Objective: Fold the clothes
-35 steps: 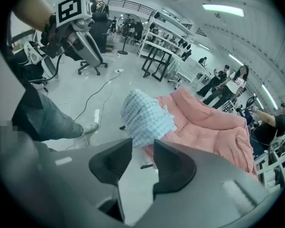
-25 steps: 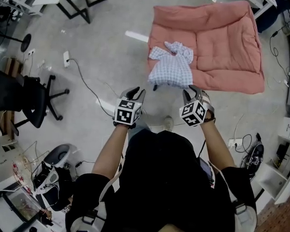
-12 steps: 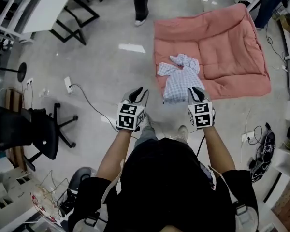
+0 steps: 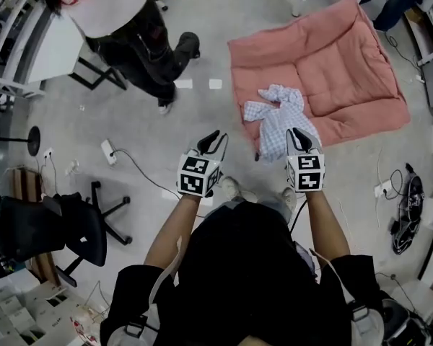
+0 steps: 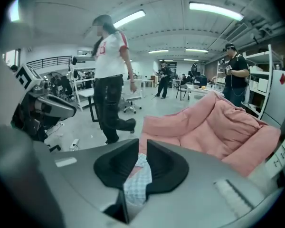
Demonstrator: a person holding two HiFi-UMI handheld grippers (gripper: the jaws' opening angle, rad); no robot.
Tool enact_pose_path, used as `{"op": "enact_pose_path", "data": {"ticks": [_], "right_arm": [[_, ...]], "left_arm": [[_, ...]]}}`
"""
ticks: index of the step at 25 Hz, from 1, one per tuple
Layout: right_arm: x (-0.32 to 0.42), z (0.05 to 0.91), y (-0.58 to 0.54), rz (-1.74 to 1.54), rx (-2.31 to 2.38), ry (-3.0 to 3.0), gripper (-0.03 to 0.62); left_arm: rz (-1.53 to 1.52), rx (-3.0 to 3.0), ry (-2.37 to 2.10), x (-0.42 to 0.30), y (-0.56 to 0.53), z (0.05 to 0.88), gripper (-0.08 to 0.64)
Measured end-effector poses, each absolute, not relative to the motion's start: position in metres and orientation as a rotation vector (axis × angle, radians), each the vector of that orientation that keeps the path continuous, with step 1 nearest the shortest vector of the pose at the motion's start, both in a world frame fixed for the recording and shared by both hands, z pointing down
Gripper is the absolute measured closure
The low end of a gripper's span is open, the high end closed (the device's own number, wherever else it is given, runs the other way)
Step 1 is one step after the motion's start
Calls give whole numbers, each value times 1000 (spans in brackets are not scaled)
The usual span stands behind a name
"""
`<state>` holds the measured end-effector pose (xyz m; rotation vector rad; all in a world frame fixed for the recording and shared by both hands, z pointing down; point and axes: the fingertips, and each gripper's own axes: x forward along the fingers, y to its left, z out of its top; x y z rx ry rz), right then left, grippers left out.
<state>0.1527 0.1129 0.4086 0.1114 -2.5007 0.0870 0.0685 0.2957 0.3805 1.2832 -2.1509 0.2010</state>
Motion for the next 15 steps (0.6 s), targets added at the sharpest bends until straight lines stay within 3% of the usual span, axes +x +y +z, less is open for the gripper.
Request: {"op": "enact_pose_path", "data": {"ticks": [15], "right_arm": [[145, 394, 34, 90, 130, -2521, 538]], "left_arm": [[165, 1292, -2154, 57, 212, 385, 468]]}}
